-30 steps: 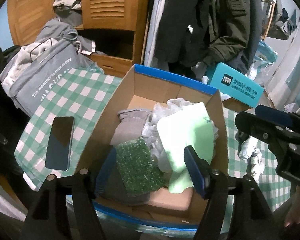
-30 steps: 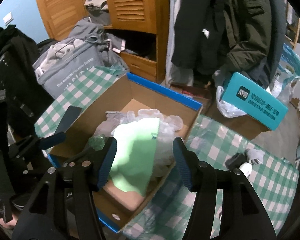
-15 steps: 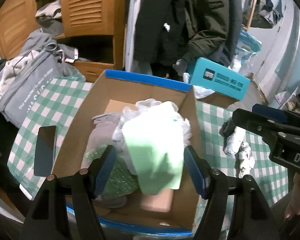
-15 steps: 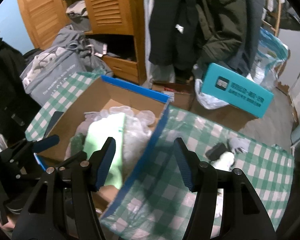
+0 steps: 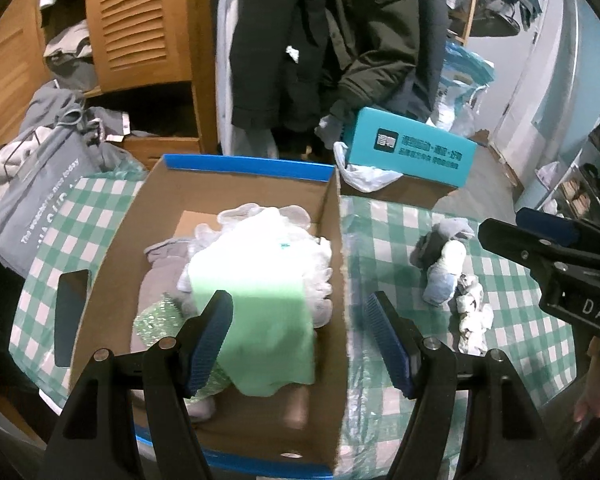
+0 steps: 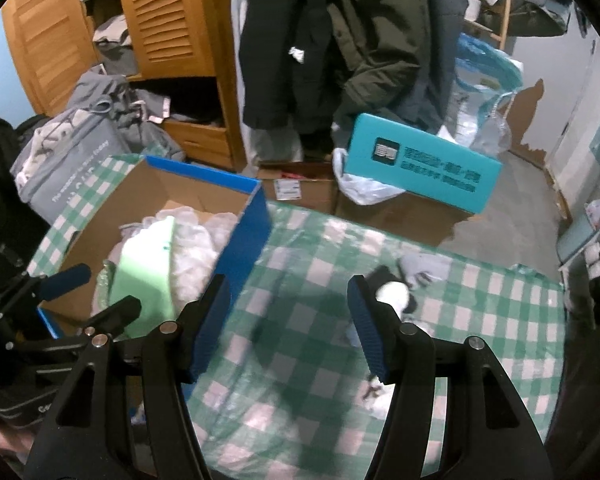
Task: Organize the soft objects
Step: 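Move both tools back toward the socks on the table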
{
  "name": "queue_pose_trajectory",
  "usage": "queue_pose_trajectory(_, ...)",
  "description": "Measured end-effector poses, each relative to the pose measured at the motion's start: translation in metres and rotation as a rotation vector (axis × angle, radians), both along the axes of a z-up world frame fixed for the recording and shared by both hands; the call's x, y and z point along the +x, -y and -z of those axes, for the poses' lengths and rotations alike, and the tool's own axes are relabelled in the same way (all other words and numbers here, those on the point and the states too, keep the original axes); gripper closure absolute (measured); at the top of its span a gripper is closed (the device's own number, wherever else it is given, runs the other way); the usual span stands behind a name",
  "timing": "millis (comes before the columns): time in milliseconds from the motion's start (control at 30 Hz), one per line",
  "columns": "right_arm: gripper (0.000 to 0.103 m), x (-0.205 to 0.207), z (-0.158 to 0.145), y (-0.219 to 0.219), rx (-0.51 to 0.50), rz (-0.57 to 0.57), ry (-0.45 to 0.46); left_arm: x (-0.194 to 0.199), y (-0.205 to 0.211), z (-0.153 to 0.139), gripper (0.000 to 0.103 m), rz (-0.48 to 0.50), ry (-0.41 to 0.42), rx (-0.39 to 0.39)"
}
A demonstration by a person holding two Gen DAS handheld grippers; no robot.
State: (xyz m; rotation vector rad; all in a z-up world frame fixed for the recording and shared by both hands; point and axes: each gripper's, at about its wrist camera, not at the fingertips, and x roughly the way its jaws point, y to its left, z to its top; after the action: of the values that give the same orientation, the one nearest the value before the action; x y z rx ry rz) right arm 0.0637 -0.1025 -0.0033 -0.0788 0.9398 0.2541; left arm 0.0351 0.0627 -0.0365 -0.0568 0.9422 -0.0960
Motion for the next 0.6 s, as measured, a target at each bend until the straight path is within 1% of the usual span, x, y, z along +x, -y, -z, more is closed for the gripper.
queue_pose_trajectory(367,0.043,-0.006,0.011,0.040,0.004,0.067,-0.019,0.006,0.046,0.000,0.031,0.088,-0.002,0.025)
queue_pose_trajectory(467,0.043,-0.008,0.016,0.053,0.007,0.091,-0.030,0.007,0.057,0.002,0.028,0.107,-0.006,0.032)
queue_pose_trajectory(600,0.043,-0.009,0.024,0.072,0.014,0.125,-0.049,0.011,0.077,0.006,0.028,0.141,-0.019,0.042)
